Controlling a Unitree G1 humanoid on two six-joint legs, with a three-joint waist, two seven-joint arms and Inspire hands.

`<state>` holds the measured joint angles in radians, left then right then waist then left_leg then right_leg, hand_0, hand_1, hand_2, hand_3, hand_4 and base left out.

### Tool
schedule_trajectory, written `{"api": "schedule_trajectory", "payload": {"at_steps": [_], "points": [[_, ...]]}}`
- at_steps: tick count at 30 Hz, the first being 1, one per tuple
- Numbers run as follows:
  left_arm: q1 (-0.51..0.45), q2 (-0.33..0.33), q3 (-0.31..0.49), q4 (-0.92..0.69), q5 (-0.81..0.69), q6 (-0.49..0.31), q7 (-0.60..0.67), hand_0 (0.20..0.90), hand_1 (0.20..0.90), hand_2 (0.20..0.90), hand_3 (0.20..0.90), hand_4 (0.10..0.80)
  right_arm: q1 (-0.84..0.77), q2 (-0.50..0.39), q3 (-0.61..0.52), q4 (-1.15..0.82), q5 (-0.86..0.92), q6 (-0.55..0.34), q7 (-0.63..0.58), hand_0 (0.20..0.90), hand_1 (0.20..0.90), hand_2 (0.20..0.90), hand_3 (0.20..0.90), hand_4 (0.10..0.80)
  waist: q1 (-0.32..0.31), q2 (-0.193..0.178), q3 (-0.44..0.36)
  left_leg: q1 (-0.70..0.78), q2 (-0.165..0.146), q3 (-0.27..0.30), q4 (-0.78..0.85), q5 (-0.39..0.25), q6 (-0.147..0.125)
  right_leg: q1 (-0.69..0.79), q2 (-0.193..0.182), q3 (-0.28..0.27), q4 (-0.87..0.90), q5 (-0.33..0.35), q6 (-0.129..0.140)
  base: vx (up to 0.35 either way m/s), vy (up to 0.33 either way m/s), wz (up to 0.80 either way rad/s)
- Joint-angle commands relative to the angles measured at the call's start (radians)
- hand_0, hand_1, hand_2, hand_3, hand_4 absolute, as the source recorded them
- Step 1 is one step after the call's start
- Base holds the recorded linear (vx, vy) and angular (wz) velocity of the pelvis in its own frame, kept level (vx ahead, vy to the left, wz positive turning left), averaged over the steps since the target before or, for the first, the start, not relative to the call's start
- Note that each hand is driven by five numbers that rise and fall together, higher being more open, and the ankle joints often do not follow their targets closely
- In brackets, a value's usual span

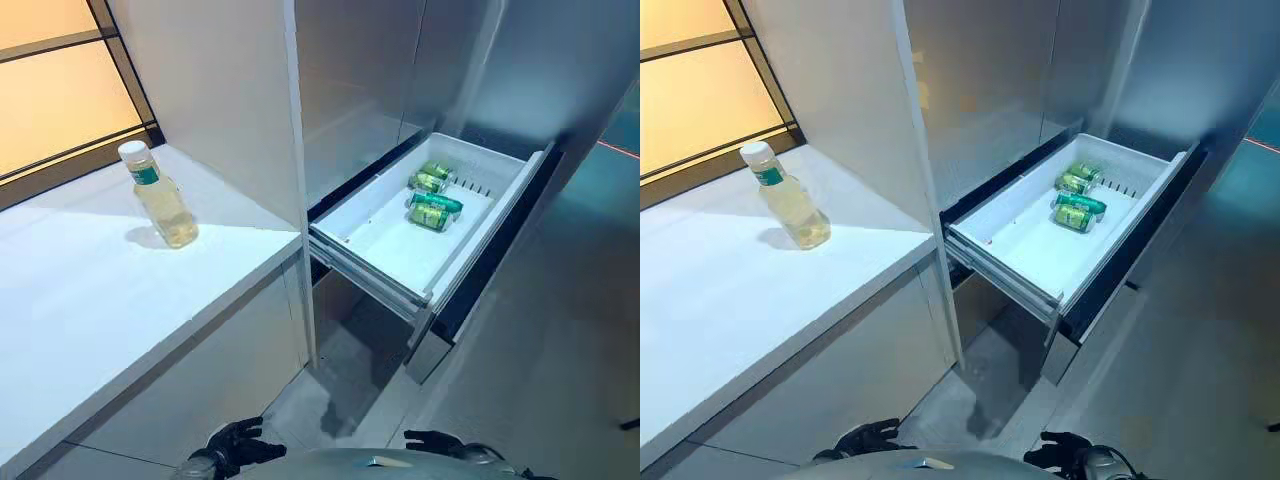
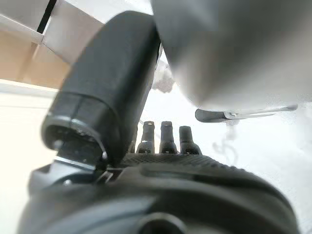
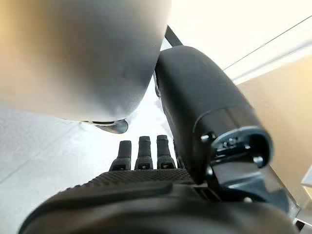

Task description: Put drinks into fridge and close the fridge

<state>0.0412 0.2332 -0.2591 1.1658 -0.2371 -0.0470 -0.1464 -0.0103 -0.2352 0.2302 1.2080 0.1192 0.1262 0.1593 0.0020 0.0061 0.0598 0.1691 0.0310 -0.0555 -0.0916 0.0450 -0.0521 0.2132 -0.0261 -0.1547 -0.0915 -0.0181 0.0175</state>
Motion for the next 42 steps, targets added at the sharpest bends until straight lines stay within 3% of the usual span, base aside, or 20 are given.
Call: {"api": "schedule_trajectory", "payload": {"at_steps": [1,7,12,20,22,31,38,42], "points": [[-0.073,-0.031,0.002,0.044,-0.018,-0.052,-0.025,0.9,0.9,0.9,0.9,0.8,-0.008,0.007,0.016,0.048,0.0,0.017,0.009,0.9,0.9,0.9,0.9,0.8,0.026,-0.029,0.032,0.0,-0.079,0.047,0.018,-0.08,0.081,-0.059,-0.011,-0.004,0.054,0.014,0.038,0.0,0.0,0.0],[-0.075,-0.03,0.004,0.026,-0.021,-0.088,-0.047,0.9,0.9,0.9,0.9,0.8,-0.006,0.001,0.012,0.046,-0.002,0.019,0.018,0.9,0.9,0.9,0.9,0.8,0.025,-0.03,0.032,-0.001,-0.079,0.05,0.018,-0.082,0.08,-0.061,-0.01,-0.002,0.054,0.015,0.039,0.0,0.0,0.0],[-0.079,-0.023,-0.022,-0.002,0.076,-0.173,-0.031,0.9,0.9,0.9,0.9,0.8,-0.007,-0.002,0.018,0.045,-0.005,0.02,0.023,0.9,0.9,0.9,0.9,0.8,0.023,-0.031,0.033,0.001,-0.077,0.054,0.015,-0.081,0.08,-0.062,-0.009,0.002,0.053,0.017,0.04,0.0,0.0,0.0],[-0.129,0.023,-0.167,-0.124,0.31,-0.313,0.075,0.9,0.9,0.9,0.9,0.8,-0.014,-0.017,0.049,0.029,-0.026,0.03,0.037,0.9,0.9,0.9,0.9,0.8,0.012,-0.025,0.035,0.002,-0.071,0.063,0.012,-0.08,0.076,-0.067,-0.006,0.013,0.057,0.018,0.045,-0.005,0.003,-0.01],[-0.154,0.047,-0.216,-0.192,0.409,-0.32,0.13,0.9,0.9,0.9,0.9,0.8,-0.017,-0.023,0.061,0.022,-0.029,0.037,0.043,0.9,0.9,0.9,0.9,0.8,0.007,-0.022,0.035,0.002,-0.07,0.065,0.01,-0.081,0.074,-0.069,-0.005,0.014,0.058,0.017,0.047,0.0,0.0,0.0],[-0.236,0.107,-0.281,-0.375,0.517,-0.272,0.148,0.9,0.9,0.9,0.9,0.8,-0.024,-0.039,0.084,0.0,-0.048,0.047,0.054,0.9,0.9,0.9,0.9,0.8,-0.003,-0.015,0.034,-0.008,-0.07,0.065,0.009,-0.075,0.073,-0.081,-0.006,0.015,0.061,0.02,0.051,0.0,0.0,0.0],[-0.278,0.139,-0.301,-0.475,0.523,-0.232,0.128,0.9,0.9,0.9,0.9,0.8,-0.031,-0.042,0.093,-0.008,-0.055,0.057,0.053,0.9,0.9,0.9,0.9,0.8,-0.005,-0.01,0.033,-0.01,-0.072,0.058,0.008,-0.073,0.076,-0.081,-0.006,0.015,0.059,0.02,0.051,0.0,0.0,0.0],[-0.3,0.164,-0.316,-0.557,0.484,-0.227,0.05,0.9,0.9,0.9,0.9,0.8,-0.029,-0.041,0.092,-0.015,-0.063,0.061,0.051,0.9,0.9,0.9,0.9,0.8,-0.006,-0.005,0.03,-0.009,-0.073,0.056,0.007,-0.075,0.078,-0.078,-0.006,0.014,0.056,0.018,0.05,0.0,0.0,0.0]]}}
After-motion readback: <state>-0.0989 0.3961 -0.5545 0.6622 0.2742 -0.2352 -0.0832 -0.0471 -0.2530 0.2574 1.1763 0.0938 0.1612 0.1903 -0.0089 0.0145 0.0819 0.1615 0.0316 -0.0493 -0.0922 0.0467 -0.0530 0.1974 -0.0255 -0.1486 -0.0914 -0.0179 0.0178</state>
